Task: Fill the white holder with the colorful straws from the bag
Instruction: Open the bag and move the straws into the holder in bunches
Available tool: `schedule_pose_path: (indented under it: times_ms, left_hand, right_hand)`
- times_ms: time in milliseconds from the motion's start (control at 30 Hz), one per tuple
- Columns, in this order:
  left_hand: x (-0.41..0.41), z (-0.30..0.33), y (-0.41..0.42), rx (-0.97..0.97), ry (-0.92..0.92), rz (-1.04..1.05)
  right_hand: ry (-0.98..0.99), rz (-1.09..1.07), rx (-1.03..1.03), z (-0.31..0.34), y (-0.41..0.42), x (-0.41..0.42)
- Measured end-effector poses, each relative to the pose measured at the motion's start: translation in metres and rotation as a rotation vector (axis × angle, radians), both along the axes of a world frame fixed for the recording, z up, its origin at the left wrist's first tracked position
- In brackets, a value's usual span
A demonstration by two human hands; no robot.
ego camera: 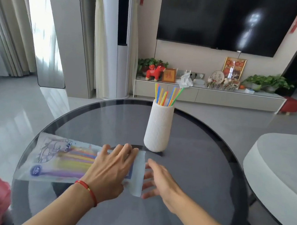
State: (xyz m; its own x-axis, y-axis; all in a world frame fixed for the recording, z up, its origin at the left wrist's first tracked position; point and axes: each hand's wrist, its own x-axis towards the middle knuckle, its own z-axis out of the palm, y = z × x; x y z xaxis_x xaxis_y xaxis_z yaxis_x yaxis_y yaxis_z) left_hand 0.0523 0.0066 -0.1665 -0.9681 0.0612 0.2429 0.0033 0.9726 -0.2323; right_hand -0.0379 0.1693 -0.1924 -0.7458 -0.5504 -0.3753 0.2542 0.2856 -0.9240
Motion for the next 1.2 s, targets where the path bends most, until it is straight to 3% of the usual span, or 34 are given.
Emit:
schedule_pose_path:
  times_ms: [133,267,500,700,833,900,1067,1200]
  left_hand:
    - [-0.009,0.007,0.002,-0.281,-0.009,-0.095]
    - [-0.013,0.004,-0.001,-0.278,-0.038,-0.090]
    - [-0.007,-0.024,-0.009,0.061,-0.099,0.070]
    - [0.000,-0.030,-0.015,0.281,-0.118,0.040]
    - [-0.005,-0.027,0.002,0.442,-0.066,-0.006]
    - [-0.009,-0.028,0.007,0.427,-0.022,0.007]
    - [-0.009,-0.038,-0.002,0.452,-0.014,0.063]
    - [-0.008,-0.040,-0.009,0.480,0.016,0.102]
  right_hand:
    - [-0.095,0.010,-0.006,-0.003,-0.008,0.003]
    - [-0.193,0.011,-0.144,-0.003,-0.009,0.002]
    - [0.288,-0.026,-0.002,-0.019,0.001,-0.009]
    - [0.709,-0.016,0.127,-0.020,-0.003,-0.013]
    - [0.606,0.144,0.092,-0.017,-0.002,-0.016]
    - [0.627,0.201,0.111,-0.015,-0.001,-0.020]
    - [0.493,0.088,0.100,-0.006,0.022,-0.039]
    - [0.303,0.022,-0.049,0.006,0.044,-0.049]
